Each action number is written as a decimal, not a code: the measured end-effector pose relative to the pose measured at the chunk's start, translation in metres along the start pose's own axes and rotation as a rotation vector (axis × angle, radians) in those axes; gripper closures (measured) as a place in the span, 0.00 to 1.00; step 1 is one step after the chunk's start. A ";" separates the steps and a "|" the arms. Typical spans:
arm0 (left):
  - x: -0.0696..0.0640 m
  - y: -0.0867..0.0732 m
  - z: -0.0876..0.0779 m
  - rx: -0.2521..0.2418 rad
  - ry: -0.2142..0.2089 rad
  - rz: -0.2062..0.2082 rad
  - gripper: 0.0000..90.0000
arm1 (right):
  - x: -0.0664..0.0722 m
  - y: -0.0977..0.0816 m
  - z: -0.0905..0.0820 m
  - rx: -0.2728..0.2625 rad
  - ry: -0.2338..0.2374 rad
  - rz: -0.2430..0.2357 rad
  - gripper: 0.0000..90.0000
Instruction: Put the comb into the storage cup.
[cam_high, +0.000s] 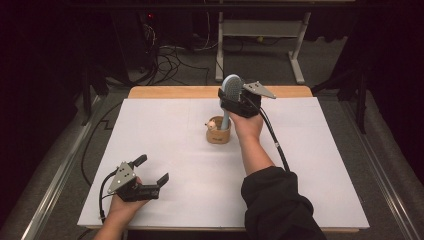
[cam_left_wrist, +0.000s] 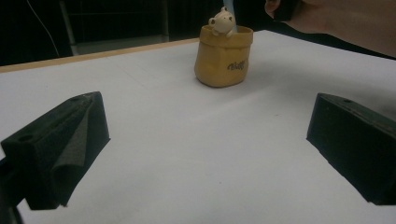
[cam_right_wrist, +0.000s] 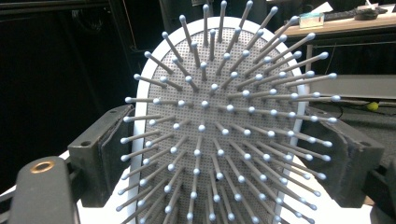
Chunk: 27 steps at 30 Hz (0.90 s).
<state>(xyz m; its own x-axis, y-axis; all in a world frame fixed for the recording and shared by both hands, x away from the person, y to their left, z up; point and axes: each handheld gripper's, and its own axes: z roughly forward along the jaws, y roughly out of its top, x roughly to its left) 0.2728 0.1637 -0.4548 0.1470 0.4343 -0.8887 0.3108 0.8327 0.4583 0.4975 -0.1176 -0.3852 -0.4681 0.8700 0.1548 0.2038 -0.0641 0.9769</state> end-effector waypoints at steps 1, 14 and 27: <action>0.000 0.000 0.000 0.000 -0.001 0.000 0.00 | 0.000 0.000 0.000 0.000 0.000 -0.001 0.18; 0.000 0.000 0.000 -0.003 0.001 -0.002 0.00 | -0.002 -0.002 0.001 0.012 -0.003 -0.001 0.15; -0.001 0.000 0.000 -0.002 0.000 -0.003 0.00 | -0.002 -0.003 0.003 0.023 0.006 -0.002 0.09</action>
<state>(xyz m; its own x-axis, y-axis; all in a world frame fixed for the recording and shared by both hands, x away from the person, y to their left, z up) 0.2726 0.1632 -0.4544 0.1464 0.4320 -0.8899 0.3089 0.8346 0.4560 0.5001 -0.1182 -0.3888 -0.4735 0.8673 0.1534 0.2224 -0.0508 0.9736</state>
